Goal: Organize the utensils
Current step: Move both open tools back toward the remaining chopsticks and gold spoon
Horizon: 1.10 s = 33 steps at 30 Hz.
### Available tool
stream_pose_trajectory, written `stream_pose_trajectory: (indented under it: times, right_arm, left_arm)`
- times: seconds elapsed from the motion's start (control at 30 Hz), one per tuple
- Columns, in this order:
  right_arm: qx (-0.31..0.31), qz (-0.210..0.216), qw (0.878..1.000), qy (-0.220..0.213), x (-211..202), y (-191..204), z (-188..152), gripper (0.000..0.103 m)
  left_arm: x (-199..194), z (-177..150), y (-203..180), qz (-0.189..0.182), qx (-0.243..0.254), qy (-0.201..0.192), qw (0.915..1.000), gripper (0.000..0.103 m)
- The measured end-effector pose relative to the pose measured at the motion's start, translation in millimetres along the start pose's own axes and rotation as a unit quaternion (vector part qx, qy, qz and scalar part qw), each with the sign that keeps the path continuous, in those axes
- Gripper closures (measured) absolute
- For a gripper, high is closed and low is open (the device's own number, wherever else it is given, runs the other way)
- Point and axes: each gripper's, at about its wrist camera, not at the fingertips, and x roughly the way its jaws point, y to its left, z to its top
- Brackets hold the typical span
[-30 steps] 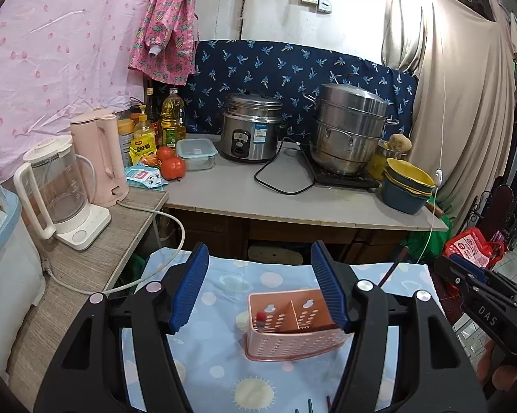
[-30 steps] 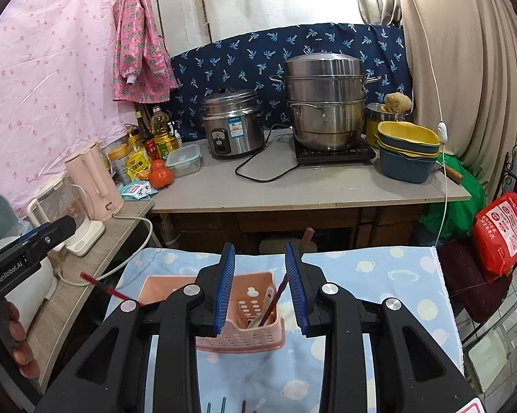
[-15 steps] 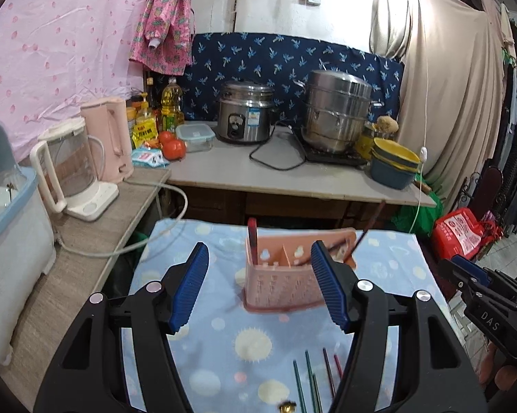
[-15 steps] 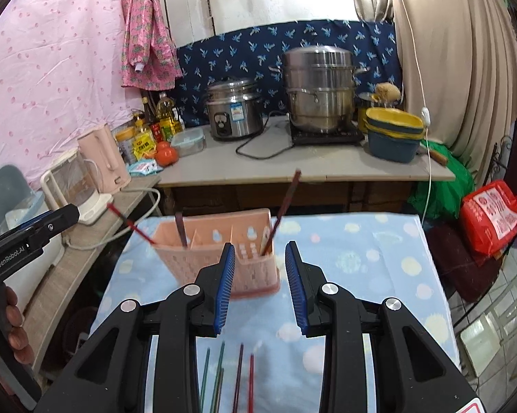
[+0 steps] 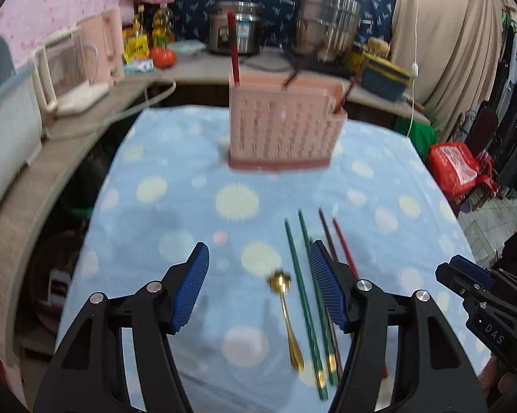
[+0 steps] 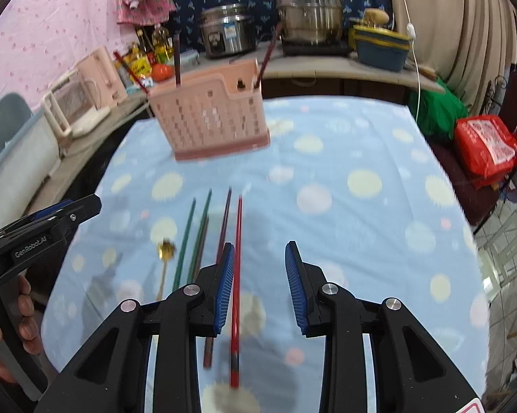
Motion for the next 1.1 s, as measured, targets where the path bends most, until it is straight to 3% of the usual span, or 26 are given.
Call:
stream_pose_trajectory:
  times: [0.23,0.43,0.6,0.9,1.1]
  right_arm:
    - [0.002,0.009,0.999,0.052,14.8,3.5,-60.4,0.073]
    - [-0.012,0.01,0.997,0.071,21.8,12.3,-85.6,0.073]
    - [-0.012,0.017,0.997,0.078,24.3,15.3,-92.0,0.076]
    - [-0.02,0.021,0.995,0.092,33.9,21.0,-98.1,0.092]
    - [-0.021,0.022,0.995,0.093,36.3,20.4,-98.3,0.094]
  left_arm:
    - [18.6,-62.0,-2.5,-0.002,-0.005,0.054,0.9985,0.046]
    - [27.1,-96.3,-7.8,-0.004,-0.003,0.079,0.9968,0.046]
    - [26.3,-107.3,-11.9,-0.01,-0.001,0.079,0.9968,0.046]
    - [35.8,-110.5,-16.4,-0.012,0.0,0.086,0.9962,0.053]
    - [41.9,-106.0,-18.7,-0.013,-0.001,0.084,0.9964,0.056]
